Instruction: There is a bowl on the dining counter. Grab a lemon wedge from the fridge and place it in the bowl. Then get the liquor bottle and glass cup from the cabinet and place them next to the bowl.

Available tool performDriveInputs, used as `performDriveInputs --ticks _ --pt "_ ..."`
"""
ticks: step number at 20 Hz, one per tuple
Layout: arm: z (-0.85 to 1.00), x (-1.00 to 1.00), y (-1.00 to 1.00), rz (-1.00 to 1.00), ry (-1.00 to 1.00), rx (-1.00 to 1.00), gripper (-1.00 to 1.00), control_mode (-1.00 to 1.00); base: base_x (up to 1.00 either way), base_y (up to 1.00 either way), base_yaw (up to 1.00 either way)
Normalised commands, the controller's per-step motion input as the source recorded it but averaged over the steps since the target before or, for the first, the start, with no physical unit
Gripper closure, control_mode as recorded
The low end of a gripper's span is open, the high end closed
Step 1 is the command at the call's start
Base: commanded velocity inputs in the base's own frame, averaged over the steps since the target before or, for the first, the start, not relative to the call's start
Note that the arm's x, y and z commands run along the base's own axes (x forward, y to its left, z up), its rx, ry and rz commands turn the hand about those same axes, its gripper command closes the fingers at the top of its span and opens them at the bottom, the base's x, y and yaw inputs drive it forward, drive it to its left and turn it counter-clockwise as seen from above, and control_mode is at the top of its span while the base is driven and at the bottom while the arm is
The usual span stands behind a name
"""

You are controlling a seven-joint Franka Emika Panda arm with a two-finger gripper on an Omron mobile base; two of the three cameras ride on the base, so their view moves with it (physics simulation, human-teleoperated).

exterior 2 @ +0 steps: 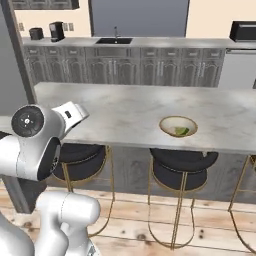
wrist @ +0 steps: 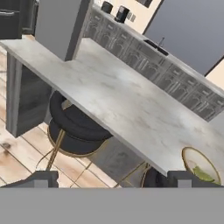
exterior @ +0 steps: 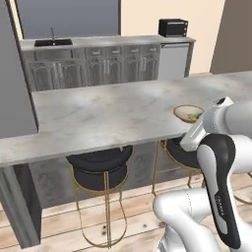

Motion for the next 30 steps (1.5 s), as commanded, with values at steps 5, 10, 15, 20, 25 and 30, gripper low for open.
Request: performDriveInputs --ticks 5,10,15,20,25,30 --pt "0.00 0.00 0.00 0.00 0.00 0.00 -1.00 1.00 -0.34 1.00 0.12" --pt "0.00 0.00 0.00 0.00 0.00 0.00 -1.00 1.00 -0.20 1.00 0.16" --pt "0.00 0.00 0.00 0.00 0.00 0.00 -1.00 1.00 -0.02 1.00 0.16" --pt "0.00 0.00 0.00 0.00 0.00 0.00 -1.00 1.00 0.10 1.00 0.15" --pt "0.00 0.00 0.00 0.00 0.00 0.00 -1.00 1.00 0.39 1.00 0.10" --pt "0.00 0.00 0.00 0.00 0.00 0.00 -1.00 1.00 0.84 0.93 0.01"
